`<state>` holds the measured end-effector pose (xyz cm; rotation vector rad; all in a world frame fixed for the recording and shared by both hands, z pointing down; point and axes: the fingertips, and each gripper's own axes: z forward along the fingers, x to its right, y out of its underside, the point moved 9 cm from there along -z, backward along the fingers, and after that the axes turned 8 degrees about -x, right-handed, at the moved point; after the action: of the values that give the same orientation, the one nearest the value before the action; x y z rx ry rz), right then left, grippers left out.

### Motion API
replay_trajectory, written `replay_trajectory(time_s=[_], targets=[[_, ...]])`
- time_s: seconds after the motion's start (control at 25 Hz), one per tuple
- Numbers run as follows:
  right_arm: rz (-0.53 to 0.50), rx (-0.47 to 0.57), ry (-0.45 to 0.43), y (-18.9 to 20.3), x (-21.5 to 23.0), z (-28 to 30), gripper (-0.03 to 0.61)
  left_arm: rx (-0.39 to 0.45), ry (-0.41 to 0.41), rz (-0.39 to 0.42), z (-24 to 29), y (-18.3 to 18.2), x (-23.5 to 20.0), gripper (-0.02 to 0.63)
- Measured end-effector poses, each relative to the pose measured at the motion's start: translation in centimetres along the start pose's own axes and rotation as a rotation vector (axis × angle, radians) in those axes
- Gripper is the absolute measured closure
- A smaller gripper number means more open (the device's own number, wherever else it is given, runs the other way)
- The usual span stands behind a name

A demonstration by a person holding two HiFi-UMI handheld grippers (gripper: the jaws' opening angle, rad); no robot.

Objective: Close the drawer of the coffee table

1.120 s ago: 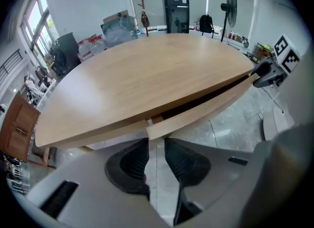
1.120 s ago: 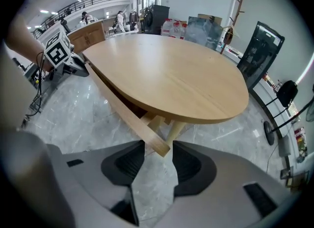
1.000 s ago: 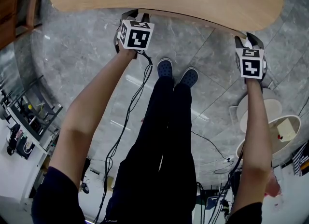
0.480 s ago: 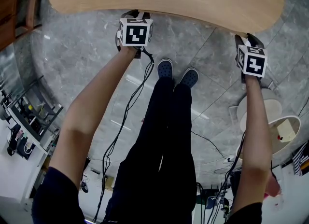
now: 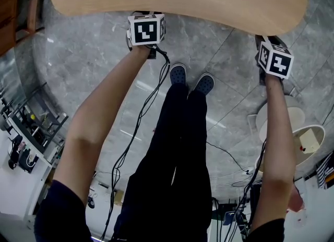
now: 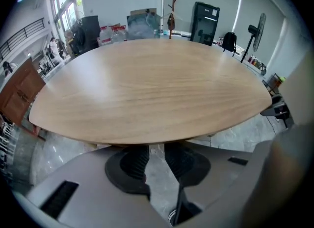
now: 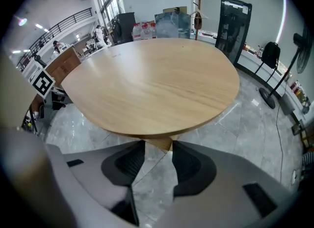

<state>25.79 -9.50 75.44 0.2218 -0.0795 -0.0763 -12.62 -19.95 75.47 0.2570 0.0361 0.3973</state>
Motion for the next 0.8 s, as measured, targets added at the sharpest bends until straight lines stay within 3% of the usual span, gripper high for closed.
replay_trajectory(time_s=[0.4,0.8], targets=[[-0.008,0.006,-0.007,0.2,0.1,-0.2,0.392,0.021,0.008,-0.010,-0.1,0.2,0.1,0.506],[0.043,0.003,-0.016,2.7,-0.7,-0.9,0.412,0.010,0.026,0.095,-0.7,4.8,0.0,0.506]])
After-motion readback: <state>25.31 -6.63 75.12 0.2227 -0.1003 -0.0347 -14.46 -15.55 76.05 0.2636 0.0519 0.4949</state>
